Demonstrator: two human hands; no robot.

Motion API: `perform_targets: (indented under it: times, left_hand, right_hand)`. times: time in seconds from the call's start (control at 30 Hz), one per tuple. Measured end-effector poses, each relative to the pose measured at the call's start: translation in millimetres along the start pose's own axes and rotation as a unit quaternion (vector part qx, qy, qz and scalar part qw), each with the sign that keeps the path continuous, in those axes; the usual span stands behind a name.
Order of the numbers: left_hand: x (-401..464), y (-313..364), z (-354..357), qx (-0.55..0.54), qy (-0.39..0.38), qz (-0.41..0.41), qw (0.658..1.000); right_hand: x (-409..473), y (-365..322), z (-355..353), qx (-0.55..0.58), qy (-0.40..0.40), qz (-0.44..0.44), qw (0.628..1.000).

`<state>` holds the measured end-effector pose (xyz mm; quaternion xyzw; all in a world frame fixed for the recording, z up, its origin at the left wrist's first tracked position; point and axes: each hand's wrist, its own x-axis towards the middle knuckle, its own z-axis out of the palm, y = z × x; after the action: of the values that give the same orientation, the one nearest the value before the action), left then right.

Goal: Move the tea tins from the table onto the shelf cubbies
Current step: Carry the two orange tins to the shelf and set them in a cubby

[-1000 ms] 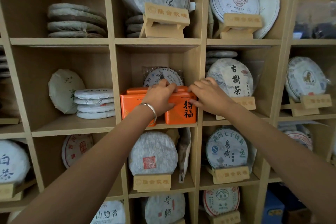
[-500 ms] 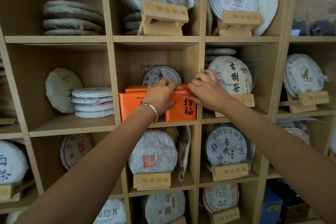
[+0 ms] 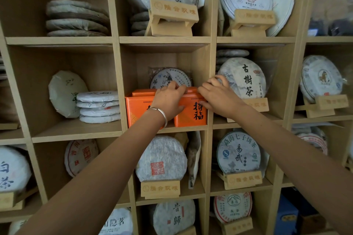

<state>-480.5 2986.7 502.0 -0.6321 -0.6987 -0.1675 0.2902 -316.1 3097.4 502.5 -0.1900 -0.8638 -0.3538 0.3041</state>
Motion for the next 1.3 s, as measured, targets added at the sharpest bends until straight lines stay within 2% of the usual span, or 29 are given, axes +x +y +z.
perform_targets:
  times: [0.87,1.03,1.13,1.3]
  left_hand:
    - [13,-12,-8,-0.050,-0.009,0.013,0.999]
    - [2,-38,-35,-0.066,-0.002,0.021,0.998]
    - [-15,-56,-49,-0.037,-0.032,0.033,0.998]
    - [-43,-84,-56,0.048,-0.022,0.055,0.997]
  right_hand:
    - [1,4,-2,0.022,-0.011,-0.002,1.000]
    - [11,-5,-14,0.072,0.027,-0.002,0.997]
    - [29,-25,-20,0.112,0.008,-0.020,0.994]
    - [57,-67,-23,0.231,-0.025,-0.015,0.972]
